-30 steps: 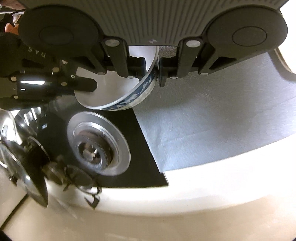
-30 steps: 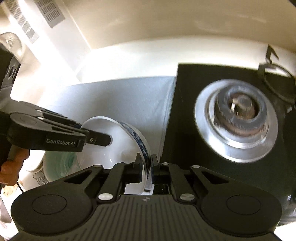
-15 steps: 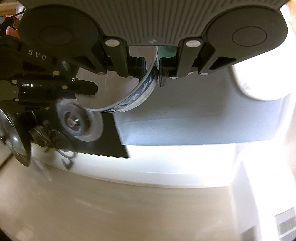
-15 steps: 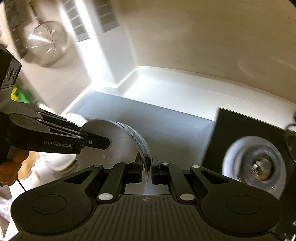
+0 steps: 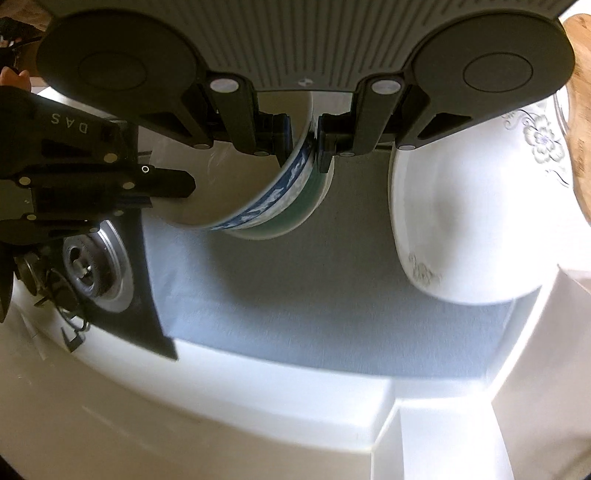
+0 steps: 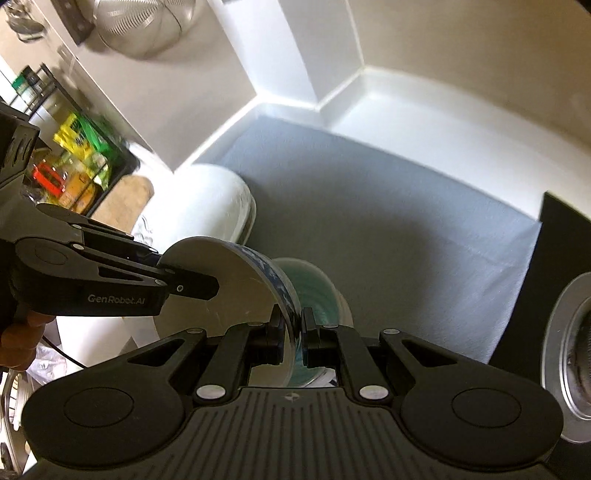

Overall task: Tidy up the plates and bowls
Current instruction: 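Carry the blue-banded bowl and lower it into the blue swirl bowl with both grippers, then open both grippers and withdraw them from the nested bowls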

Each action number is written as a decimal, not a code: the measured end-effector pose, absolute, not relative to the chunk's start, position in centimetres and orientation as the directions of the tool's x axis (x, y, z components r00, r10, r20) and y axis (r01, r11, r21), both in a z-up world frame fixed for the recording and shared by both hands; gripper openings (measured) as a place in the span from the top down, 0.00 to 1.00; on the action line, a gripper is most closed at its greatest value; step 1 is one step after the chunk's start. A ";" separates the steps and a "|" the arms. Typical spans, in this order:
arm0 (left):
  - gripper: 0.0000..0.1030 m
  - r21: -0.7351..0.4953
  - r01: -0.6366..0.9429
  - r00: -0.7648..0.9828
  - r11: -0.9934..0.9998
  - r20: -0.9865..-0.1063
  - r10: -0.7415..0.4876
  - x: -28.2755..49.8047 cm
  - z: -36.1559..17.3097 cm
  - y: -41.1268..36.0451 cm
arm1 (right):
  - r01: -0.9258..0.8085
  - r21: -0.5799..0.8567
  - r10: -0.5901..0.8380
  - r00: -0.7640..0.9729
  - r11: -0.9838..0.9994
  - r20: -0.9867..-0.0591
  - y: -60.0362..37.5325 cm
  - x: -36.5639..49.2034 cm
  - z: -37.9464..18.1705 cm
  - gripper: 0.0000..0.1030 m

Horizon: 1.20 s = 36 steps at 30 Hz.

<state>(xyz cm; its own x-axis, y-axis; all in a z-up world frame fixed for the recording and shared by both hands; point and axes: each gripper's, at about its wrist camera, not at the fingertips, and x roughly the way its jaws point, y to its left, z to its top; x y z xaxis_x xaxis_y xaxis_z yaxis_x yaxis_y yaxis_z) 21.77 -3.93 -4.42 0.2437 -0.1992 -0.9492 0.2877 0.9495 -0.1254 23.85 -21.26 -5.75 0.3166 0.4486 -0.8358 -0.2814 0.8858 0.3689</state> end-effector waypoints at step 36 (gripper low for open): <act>0.39 -0.290 0.243 0.066 0.926 -0.947 -0.314 24.2 -7.2 -3.2 | -0.227 0.311 0.368 0.281 0.923 -0.886 -21.4 25.9 -9.7 0.88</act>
